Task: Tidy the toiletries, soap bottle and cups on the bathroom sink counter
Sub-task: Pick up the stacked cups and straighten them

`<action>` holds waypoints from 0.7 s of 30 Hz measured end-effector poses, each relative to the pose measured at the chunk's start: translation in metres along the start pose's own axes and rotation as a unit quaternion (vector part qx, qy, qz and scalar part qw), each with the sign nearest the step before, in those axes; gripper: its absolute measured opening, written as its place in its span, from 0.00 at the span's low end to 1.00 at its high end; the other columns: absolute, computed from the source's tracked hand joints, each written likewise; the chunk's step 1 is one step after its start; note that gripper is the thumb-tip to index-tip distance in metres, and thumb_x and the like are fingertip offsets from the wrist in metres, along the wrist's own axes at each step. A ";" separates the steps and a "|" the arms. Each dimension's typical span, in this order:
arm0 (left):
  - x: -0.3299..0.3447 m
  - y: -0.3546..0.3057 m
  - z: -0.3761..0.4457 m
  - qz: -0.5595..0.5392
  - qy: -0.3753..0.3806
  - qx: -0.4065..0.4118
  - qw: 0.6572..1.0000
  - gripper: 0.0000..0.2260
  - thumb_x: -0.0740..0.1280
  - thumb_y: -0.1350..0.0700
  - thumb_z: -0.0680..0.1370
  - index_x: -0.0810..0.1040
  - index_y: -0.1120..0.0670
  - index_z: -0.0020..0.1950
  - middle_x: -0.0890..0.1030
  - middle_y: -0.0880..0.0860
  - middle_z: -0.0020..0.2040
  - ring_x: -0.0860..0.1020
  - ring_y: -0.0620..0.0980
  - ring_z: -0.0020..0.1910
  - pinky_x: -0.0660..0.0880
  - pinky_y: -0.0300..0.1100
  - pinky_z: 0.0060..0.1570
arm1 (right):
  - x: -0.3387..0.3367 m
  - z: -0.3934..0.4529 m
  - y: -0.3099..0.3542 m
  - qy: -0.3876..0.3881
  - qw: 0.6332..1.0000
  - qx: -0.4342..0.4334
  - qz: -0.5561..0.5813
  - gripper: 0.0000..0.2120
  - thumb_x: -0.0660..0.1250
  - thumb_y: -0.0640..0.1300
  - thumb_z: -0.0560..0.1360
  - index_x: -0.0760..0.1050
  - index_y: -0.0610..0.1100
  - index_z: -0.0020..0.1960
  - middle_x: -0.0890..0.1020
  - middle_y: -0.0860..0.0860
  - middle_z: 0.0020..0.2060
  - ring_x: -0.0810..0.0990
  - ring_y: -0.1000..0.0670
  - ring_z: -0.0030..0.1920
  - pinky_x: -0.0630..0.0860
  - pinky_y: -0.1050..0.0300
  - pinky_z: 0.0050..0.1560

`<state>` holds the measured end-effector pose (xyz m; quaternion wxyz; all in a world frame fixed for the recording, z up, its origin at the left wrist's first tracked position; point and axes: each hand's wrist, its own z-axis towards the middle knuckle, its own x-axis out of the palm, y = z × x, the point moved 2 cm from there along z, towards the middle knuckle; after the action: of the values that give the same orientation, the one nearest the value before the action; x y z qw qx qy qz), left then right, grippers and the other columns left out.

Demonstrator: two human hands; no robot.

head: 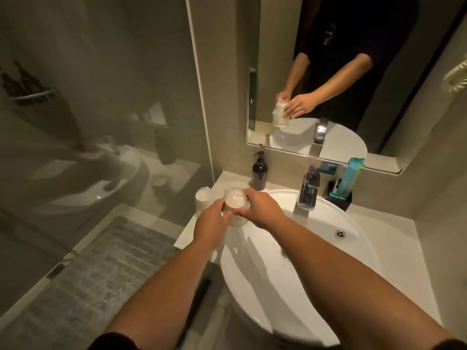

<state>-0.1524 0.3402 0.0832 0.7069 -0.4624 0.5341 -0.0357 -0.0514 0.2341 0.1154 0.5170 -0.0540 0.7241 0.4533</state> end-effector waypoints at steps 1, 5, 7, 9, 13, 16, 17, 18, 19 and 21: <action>0.002 0.005 -0.010 0.003 0.012 0.007 1.000 0.13 0.63 0.51 0.80 0.73 0.49 0.64 0.81 0.51 0.56 0.79 0.53 0.54 0.74 0.46 0.52 | 0.007 -0.011 -0.002 -0.001 1.000 0.013 0.002 0.31 0.71 0.62 0.70 0.72 0.47 0.67 0.81 0.47 0.59 0.79 0.44 0.57 0.72 0.53 0.50; 0.008 0.023 -0.040 0.019 0.061 0.041 0.997 0.14 0.64 0.51 0.80 0.73 0.50 0.66 0.81 0.51 0.59 0.79 0.53 0.57 0.73 0.45 0.55 | 0.031 -0.057 -0.002 -0.016 0.998 0.054 0.026 0.30 0.70 0.61 0.70 0.73 0.46 0.66 0.81 0.47 0.60 0.79 0.44 0.57 0.74 0.52 0.54; 0.013 0.024 -0.051 0.022 0.085 0.054 0.995 0.15 0.64 0.49 0.80 0.73 0.49 0.65 0.81 0.50 0.59 0.78 0.53 0.57 0.73 0.46 0.56 | 0.035 -0.078 -0.005 -0.028 0.996 0.080 0.037 0.30 0.70 0.61 0.70 0.72 0.46 0.66 0.81 0.48 0.60 0.79 0.45 0.57 0.74 0.52 0.54; 0.021 0.015 -0.059 0.024 0.099 0.074 0.992 0.15 0.64 0.48 0.80 0.73 0.49 0.65 0.80 0.49 0.60 0.79 0.52 0.57 0.73 0.46 0.59 | 0.031 -0.094 -0.014 -0.048 0.992 0.108 0.038 0.31 0.71 0.63 0.69 0.72 0.48 0.66 0.81 0.49 0.61 0.79 0.45 0.57 0.76 0.51 0.56; 0.049 -0.020 -0.070 0.015 0.123 0.136 0.983 0.16 0.64 0.48 0.80 0.73 0.49 0.66 0.80 0.50 0.61 0.79 0.51 0.57 0.72 0.42 0.56 | 0.008 -0.128 -0.042 -0.089 0.980 0.169 0.056 0.31 0.72 0.61 0.69 0.72 0.48 0.67 0.81 0.49 0.60 0.79 0.45 0.57 0.76 0.51 0.56; 0.078 -0.051 -0.074 0.013 0.156 0.181 0.971 0.16 0.65 0.48 0.79 0.74 0.50 0.65 0.81 0.50 0.59 0.79 0.51 0.56 0.72 0.42 0.52 | -0.013 -0.155 -0.071 -0.125 0.970 0.198 0.065 0.29 0.73 0.59 0.69 0.73 0.48 0.65 0.82 0.49 0.59 0.80 0.46 0.57 0.76 0.51 0.56; 0.090 -0.063 -0.074 0.014 0.169 0.195 0.966 0.16 0.65 0.47 0.79 0.74 0.50 0.65 0.81 0.50 0.58 0.79 0.51 0.55 0.73 0.42 0.52 | -0.020 -0.164 -0.082 -0.137 0.965 0.211 0.067 0.28 0.73 0.58 0.70 0.73 0.48 0.66 0.81 0.48 0.59 0.80 0.46 0.57 0.75 0.51 0.57; 0.100 -0.072 -0.074 0.014 0.180 0.207 0.962 0.15 0.65 0.47 0.79 0.74 0.49 0.64 0.81 0.49 0.57 0.79 0.51 0.54 0.74 0.43 0.51 | -0.026 -0.171 -0.092 -0.146 0.962 0.221 0.066 0.28 0.73 0.56 0.71 0.72 0.47 0.66 0.81 0.48 0.60 0.80 0.46 0.57 0.75 0.52 0.58; 0.111 -0.083 -0.074 0.012 0.189 0.222 0.957 0.15 0.65 0.47 0.79 0.74 0.49 0.64 0.82 0.49 0.57 0.79 0.51 0.53 0.74 0.44 0.51 | -0.033 -0.177 -0.102 -0.156 0.958 0.230 0.065 0.27 0.73 0.55 0.71 0.72 0.47 0.67 0.81 0.48 0.60 0.79 0.46 0.58 0.75 0.52 0.58; 0.138 -0.108 -0.075 0.007 0.210 0.252 0.945 0.15 0.65 0.47 0.79 0.74 0.48 0.64 0.82 0.49 0.57 0.79 0.51 0.53 0.75 0.45 0.51 | -0.049 -0.190 -0.127 -0.178 0.950 0.246 0.071 0.27 0.72 0.54 0.72 0.71 0.48 0.68 0.80 0.49 0.61 0.79 0.46 0.59 0.75 0.51 0.60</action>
<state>-0.1050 0.1577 0.0584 0.6726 -0.2474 0.6470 -0.2602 -0.0924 0.0055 0.0887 0.6011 0.2086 0.7113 0.2988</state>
